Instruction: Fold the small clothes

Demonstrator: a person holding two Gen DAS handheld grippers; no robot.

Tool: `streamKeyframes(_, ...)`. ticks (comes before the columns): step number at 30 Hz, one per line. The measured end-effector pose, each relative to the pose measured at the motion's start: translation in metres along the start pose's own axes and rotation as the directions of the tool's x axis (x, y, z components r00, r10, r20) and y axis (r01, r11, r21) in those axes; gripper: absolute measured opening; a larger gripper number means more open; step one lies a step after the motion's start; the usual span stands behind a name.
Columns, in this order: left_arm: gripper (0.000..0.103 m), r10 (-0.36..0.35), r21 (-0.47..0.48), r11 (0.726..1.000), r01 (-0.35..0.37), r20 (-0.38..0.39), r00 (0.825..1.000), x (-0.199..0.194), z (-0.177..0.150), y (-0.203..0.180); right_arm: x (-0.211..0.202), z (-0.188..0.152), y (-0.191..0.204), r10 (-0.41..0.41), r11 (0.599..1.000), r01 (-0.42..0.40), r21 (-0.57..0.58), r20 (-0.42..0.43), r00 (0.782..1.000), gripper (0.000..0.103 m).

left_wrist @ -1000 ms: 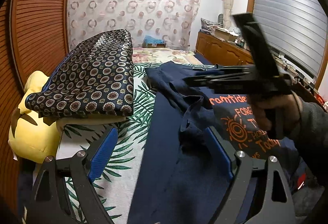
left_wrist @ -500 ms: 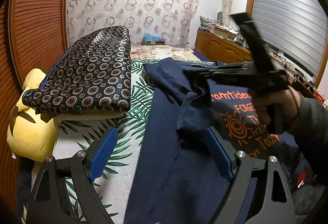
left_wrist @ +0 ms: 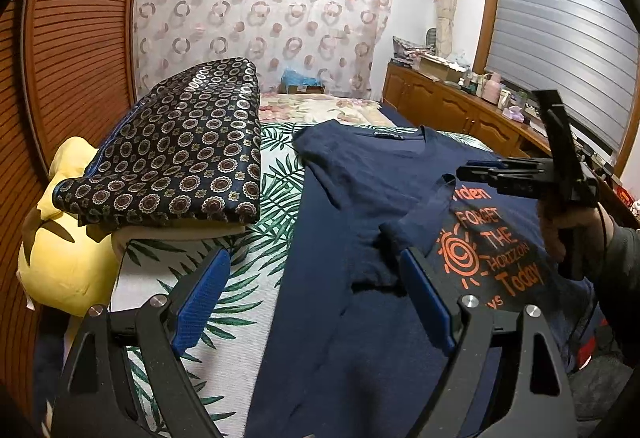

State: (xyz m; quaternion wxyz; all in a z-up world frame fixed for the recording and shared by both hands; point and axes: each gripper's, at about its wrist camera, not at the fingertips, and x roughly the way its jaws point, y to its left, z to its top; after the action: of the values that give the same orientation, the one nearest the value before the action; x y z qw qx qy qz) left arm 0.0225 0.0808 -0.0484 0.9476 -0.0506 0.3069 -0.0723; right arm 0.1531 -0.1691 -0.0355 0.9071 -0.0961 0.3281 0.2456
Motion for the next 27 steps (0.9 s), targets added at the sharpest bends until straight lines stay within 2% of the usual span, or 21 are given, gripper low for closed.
streamKeyframes(2,0.087,0.005,-0.001,1.000,-0.005,-0.003,1.000,0.000,0.000,0.000,-0.009,0.002,0.010,0.013,1.000,-0.013,-0.009,0.009,1.000,0.038)
streamKeyframes(7,0.087,0.017,-0.007,1.000,-0.017,-0.003,1.000,-0.001,-0.001,0.002,-0.017,0.005,0.046,0.127,0.990,-0.126,-0.060,0.010,0.992,0.038)
streamKeyframes(13,0.087,0.034,-0.016,0.999,-0.034,-0.003,0.999,-0.004,-0.002,0.008,0.007,0.003,0.095,0.239,0.961,-0.244,-0.127,-0.054,0.969,0.038)
streamKeyframes(17,0.087,0.036,-0.020,0.999,-0.036,-0.004,0.999,-0.003,-0.003,0.008,0.026,0.000,0.104,0.249,0.952,-0.263,-0.157,-0.105,0.963,0.038)
streamKeyframes(21,0.087,0.037,-0.022,0.999,-0.037,-0.004,0.999,-0.004,-0.004,0.008,0.032,-0.001,0.101,0.250,0.949,-0.270,-0.164,-0.131,0.959,0.009)
streamKeyframes(27,0.087,0.036,-0.023,0.999,-0.036,-0.002,0.999,-0.004,-0.003,0.007,0.005,-0.019,0.085,0.242,0.957,-0.253,-0.140,-0.096,0.966,0.005)
